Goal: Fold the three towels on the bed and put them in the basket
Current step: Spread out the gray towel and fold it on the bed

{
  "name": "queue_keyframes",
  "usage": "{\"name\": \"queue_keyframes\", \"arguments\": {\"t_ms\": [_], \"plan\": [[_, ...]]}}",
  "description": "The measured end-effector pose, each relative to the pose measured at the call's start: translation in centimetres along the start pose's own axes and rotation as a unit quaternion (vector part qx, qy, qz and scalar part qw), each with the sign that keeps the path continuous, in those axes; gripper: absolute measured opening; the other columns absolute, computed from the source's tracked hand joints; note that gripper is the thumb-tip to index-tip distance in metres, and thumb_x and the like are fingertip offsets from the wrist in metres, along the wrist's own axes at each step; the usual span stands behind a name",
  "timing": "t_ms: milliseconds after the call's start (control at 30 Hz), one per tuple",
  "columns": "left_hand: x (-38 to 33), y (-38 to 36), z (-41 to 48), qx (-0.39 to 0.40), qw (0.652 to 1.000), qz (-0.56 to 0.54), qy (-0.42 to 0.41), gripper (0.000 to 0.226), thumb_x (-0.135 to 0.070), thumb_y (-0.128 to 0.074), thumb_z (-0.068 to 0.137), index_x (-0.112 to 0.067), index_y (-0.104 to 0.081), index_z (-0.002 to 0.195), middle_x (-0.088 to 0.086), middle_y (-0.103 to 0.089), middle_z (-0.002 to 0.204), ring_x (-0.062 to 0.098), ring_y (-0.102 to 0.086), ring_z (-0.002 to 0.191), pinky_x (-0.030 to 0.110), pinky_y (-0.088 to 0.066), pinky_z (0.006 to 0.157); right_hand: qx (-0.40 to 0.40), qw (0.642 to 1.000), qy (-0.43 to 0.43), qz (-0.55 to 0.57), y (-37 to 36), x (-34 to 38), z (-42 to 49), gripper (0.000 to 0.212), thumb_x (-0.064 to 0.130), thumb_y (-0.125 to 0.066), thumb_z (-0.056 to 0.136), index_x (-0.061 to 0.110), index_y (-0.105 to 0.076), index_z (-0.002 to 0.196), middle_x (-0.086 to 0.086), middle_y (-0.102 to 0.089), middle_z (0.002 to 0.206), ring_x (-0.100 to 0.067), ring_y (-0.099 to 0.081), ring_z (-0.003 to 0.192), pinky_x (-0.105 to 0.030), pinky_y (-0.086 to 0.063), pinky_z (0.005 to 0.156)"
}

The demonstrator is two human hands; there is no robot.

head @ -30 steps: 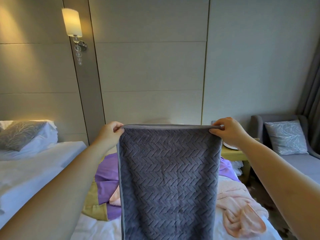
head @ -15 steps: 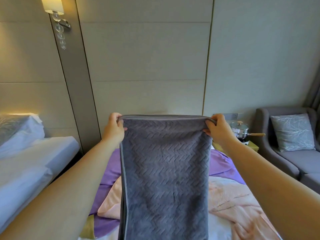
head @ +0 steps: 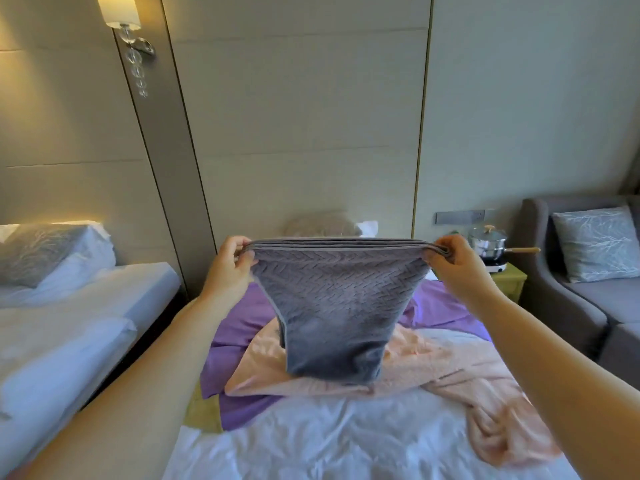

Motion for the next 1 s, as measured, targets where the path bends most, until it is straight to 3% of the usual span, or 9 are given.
{"name": "queue_keyframes", "arguments": {"t_ms": [100, 233, 333, 467, 533, 600, 667, 767, 1000], "plan": [[4.2, 0.8, -8.2, 0.05, 0.996, 0.049, 0.05, 0.012, -0.007, -0.046, 0.097, -0.014, -0.051, 0.106, 0.009, -0.059, 0.109, 0.021, -0.06, 0.1, 0.022, -0.043, 0.085, 0.053, 0.997, -0.053, -0.022, -0.1, -3.9, -7.6, 0.012, 0.018, -0.065, 0.088, 0.012, -0.058, 0.096, 0.002, -0.059, 0.075, -0.013, -0.05, 0.065, -0.02, -0.038, 0.057], [9.1, 1.8, -20.4, 0.121, 0.983, 0.081, 0.112, 0.014, 0.002, -0.05, 0.094, -0.004, -0.053, 0.106, 0.009, -0.058, 0.101, 0.02, -0.058, 0.089, 0.013, -0.043, 0.079, 0.107, 0.986, -0.096, -0.082, 0.0, -9.0, -18.8, 0.008, 0.019, -0.069, 0.083, 0.016, -0.062, 0.084, 0.001, -0.059, 0.067, -0.014, -0.05, 0.061, -0.013, -0.037, 0.052], [12.7, 2.7, -29.2, 0.18, 0.962, 0.084, 0.187, 0.013, 0.0, -0.053, 0.093, -0.003, -0.056, 0.106, 0.012, -0.062, 0.103, 0.025, -0.062, 0.097, 0.036, -0.045, 0.09, 0.16, 0.971, -0.158, -0.076, -0.1, -12.8, -27.0, 0.008, 0.016, -0.074, 0.08, 0.013, -0.067, 0.085, -0.003, -0.061, 0.068, -0.017, -0.051, 0.063, -0.022, -0.038, 0.055], [16.1, 4.3, -39.8, 0.241, 0.929, 0.138, 0.244, 0.013, -0.003, -0.062, 0.088, -0.015, -0.064, 0.093, 0.002, -0.067, 0.096, 0.02, -0.063, 0.09, 0.019, -0.044, 0.077, 0.216, 0.945, -0.219, -0.111, 0.6, -17.2, -37.4, 0.012, 0.01, -0.079, 0.074, 0.007, -0.072, 0.083, -0.01, -0.068, 0.075, -0.016, -0.055, 0.066, -0.012, -0.04, 0.055], [17.0, 4.9, -44.2, 0.261, 0.916, 0.162, 0.258, 0.014, -0.006, -0.066, 0.086, -0.02, -0.066, 0.089, 0.0, -0.068, 0.095, 0.018, -0.064, 0.089, 0.022, -0.045, 0.077, 0.244, 0.935, -0.227, -0.119, 0.9, -18.6, -41.8, 0.011, 0.004, -0.08, 0.071, 0.007, -0.071, 0.076, -0.014, -0.067, 0.075, -0.022, -0.057, 0.07, -0.016, -0.045, 0.063], [17.8, 5.2, -48.1, 0.269, 0.908, 0.191, 0.259, 0.017, -0.008, -0.069, 0.084, -0.025, -0.066, 0.085, -0.001, -0.069, 0.093, 0.017, -0.065, 0.088, 0.025, -0.045, 0.074, 0.267, 0.925, -0.233, -0.134, 1.2, -19.7, -45.3, 0.016, 0.004, -0.081, 0.069, 0.015, -0.069, 0.07, -0.011, -0.066, 0.079, -0.027, -0.06, 0.077, -0.033, -0.048, 0.073], [18.5, 5.5, -51.6, 0.279, 0.898, 0.224, 0.256, 0.021, -0.01, -0.069, 0.084, -0.031, -0.064, 0.083, -0.003, -0.066, 0.095, 0.018, -0.063, 0.088, 0.029, -0.047, 0.077, 0.289, 0.916, -0.225, -0.163, 1.4, -20.7, -48.1, 0.021, 0.008, -0.082, 0.068, 0.024, -0.067, 0.065, -0.004, -0.063, 0.081, -0.02, -0.058, 0.078, -0.026, -0.044, 0.068], [19.4, 6.1, -56.5, 0.294, 0.885, 0.265, 0.245, 0.025, -0.009, -0.068, 0.083, -0.033, -0.063, 0.083, -0.005, -0.062, 0.095, 0.017, -0.061, 0.09, 0.032, -0.046, 0.078, 0.332, 0.902, -0.2, -0.192, 1.5, -22.5, -52.4, 0.016, 0.014, -0.082, 0.068, 0.023, -0.07, 0.069, 0.004, -0.057, 0.082, -0.011, -0.054, 0.075, -0.013, -0.036, 0.062], [19.9, 7.5, -67.4, 0.284, 0.874, 0.315, 0.238, 0.02, 0.0, -0.061, 0.084, -0.015, -0.069, 0.095, -0.005, -0.054, 0.107, 0.015, -0.055, 0.095, 0.032, -0.045, 0.084, 0.399, 0.871, -0.168, -0.233, 1.7, -25.5, -62.3, 0.014, 0.014, -0.081, 0.07, 0.017, -0.069, 0.075, -0.003, -0.057, 0.085, -0.022, -0.053, 0.081, -0.032, -0.045, 0.073]]}}
Point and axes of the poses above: each hand's wrist, its own z-axis towards the middle knuckle, its own y-axis out of the back of the hand, x = y × z, the point moved 6 cm from there along z, towards the middle knuckle
